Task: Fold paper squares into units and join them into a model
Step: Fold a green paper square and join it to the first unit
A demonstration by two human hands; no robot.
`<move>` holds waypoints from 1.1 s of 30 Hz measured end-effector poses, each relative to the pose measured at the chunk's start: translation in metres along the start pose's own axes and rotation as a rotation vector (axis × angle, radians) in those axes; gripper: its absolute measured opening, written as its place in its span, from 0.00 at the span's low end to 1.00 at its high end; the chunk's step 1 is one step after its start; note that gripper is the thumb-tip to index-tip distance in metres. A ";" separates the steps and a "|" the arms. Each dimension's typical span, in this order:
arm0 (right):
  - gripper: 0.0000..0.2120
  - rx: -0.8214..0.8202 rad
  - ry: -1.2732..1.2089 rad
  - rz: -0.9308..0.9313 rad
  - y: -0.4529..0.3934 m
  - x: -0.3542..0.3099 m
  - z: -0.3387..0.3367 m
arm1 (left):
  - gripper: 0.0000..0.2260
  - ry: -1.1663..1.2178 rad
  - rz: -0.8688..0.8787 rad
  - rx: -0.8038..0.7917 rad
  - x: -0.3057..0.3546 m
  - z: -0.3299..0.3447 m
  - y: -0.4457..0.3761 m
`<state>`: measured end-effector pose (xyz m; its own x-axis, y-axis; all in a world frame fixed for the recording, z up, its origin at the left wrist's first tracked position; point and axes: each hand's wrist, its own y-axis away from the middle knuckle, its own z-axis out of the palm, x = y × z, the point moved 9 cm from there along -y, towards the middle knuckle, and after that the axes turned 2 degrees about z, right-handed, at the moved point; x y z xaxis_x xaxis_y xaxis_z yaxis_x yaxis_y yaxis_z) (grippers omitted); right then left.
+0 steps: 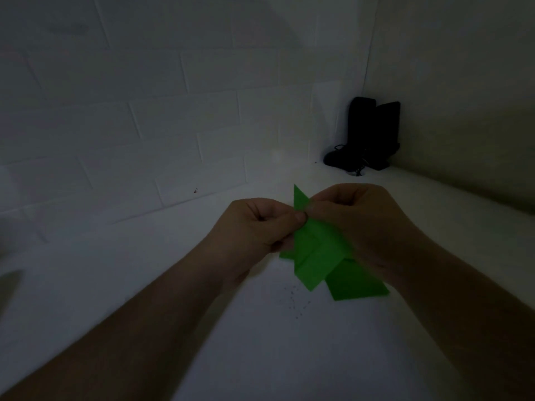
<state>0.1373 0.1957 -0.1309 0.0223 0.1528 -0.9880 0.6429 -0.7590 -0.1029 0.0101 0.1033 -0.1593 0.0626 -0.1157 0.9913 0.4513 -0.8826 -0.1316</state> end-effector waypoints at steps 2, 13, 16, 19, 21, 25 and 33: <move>0.10 0.002 -0.017 -0.019 -0.001 -0.001 0.000 | 0.07 0.015 -0.011 -0.021 -0.001 0.002 0.001; 0.11 0.113 -0.178 0.002 -0.013 0.007 -0.019 | 0.03 -0.226 -0.025 -0.121 -0.006 0.007 0.005; 0.08 0.138 -0.230 0.031 -0.014 0.011 -0.022 | 0.04 -0.269 -0.012 -0.133 -0.007 0.006 0.003; 0.04 0.173 -0.275 0.051 -0.014 0.012 -0.026 | 0.10 -0.319 0.025 -0.162 -0.004 0.006 0.002; 0.01 0.186 -0.291 0.068 -0.013 0.013 -0.028 | 0.13 -0.335 0.048 -0.189 -0.002 0.007 0.004; 0.05 0.160 -0.330 0.097 -0.014 0.017 -0.024 | 0.16 -0.321 0.091 -0.227 0.005 0.007 0.005; 0.07 -0.033 -0.462 0.193 -0.009 0.024 0.003 | 0.13 -0.086 0.077 -0.139 0.006 0.000 0.000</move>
<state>0.1295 0.2042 -0.1536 -0.1930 -0.2901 -0.9373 0.6848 -0.7240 0.0831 0.0108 0.1028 -0.1533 0.1709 -0.1511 0.9736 0.3150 -0.9279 -0.1992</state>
